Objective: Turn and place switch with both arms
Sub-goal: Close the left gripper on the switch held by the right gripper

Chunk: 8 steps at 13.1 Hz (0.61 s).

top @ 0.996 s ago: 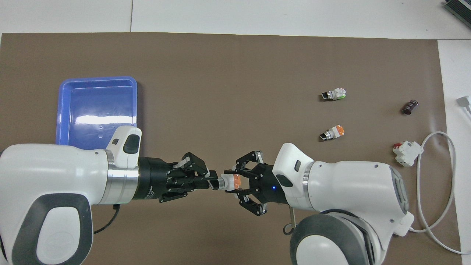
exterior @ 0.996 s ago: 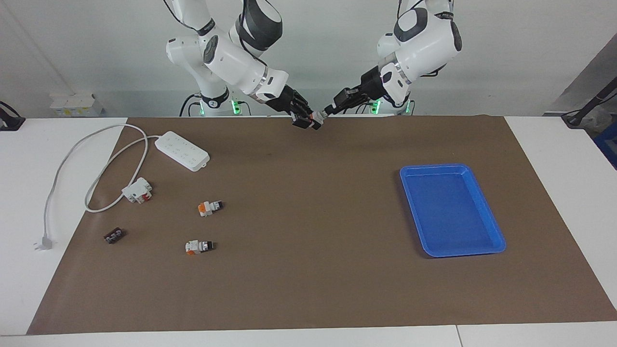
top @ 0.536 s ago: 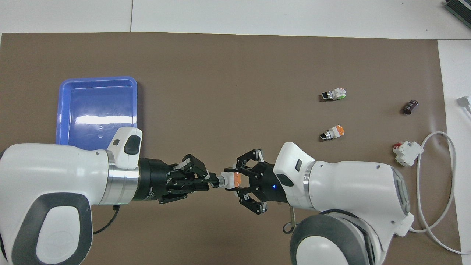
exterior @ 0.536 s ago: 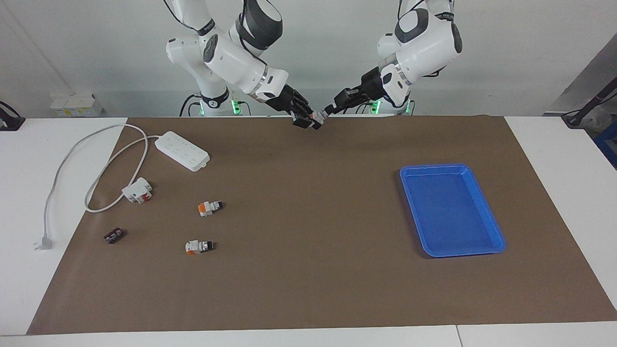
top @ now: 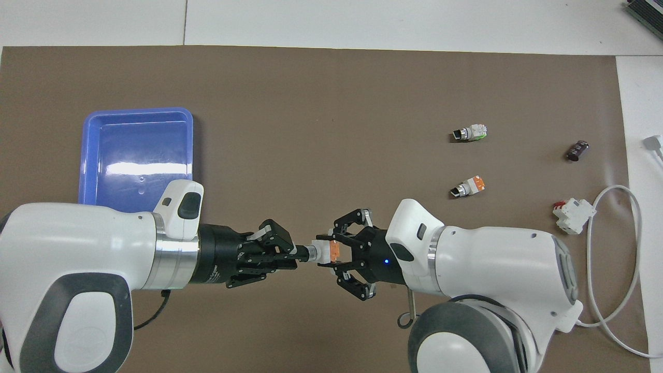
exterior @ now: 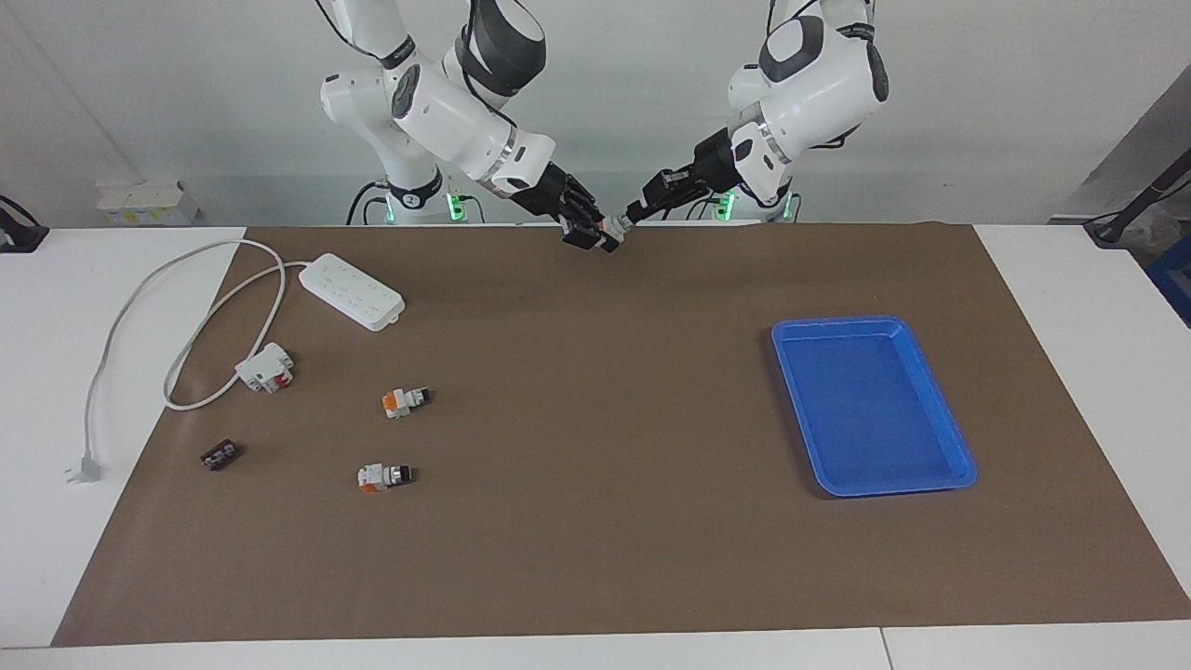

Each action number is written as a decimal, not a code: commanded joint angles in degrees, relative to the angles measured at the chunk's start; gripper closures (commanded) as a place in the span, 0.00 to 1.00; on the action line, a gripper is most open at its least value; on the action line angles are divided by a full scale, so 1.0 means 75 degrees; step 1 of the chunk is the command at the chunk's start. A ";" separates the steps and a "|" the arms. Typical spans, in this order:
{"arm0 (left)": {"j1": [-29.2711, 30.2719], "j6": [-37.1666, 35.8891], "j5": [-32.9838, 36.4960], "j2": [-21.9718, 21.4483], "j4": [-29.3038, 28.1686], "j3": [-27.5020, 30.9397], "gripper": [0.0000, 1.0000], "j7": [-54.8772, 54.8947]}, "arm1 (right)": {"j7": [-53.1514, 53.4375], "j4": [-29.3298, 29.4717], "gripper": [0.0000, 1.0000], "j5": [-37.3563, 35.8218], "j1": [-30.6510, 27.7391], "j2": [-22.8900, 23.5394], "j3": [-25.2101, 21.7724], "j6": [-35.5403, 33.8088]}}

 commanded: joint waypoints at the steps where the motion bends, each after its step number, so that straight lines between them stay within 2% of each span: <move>1: -0.0083 0.0188 -0.0040 -0.0171 -0.0173 -0.0008 0.77 0.0297 | 0.0151 -0.0063 1.00 0.0224 -0.0011 -0.0139 0.0053 0.0135; 3: -0.0083 0.0188 -0.0040 -0.0171 -0.0173 -0.0008 0.81 0.0519 | 0.0151 -0.0063 1.00 0.0224 -0.0011 -0.0139 0.0053 0.0194; 5: -0.0083 0.0188 -0.0040 -0.0171 -0.0173 -0.0008 0.91 0.0637 | 0.0151 -0.0063 1.00 0.0224 -0.0011 -0.0139 0.0064 0.0322; 6: -0.0083 0.0188 -0.0040 -0.0171 -0.0162 -0.0008 1.00 0.0777 | 0.0151 -0.0063 1.00 0.0224 -0.0011 -0.0139 0.0065 0.0334; 8: -0.0187 0.0211 -0.0040 -0.0160 -0.0150 -0.0008 1.00 0.0860 | 0.0151 -0.0063 1.00 0.0224 -0.0011 -0.0127 0.0065 0.0323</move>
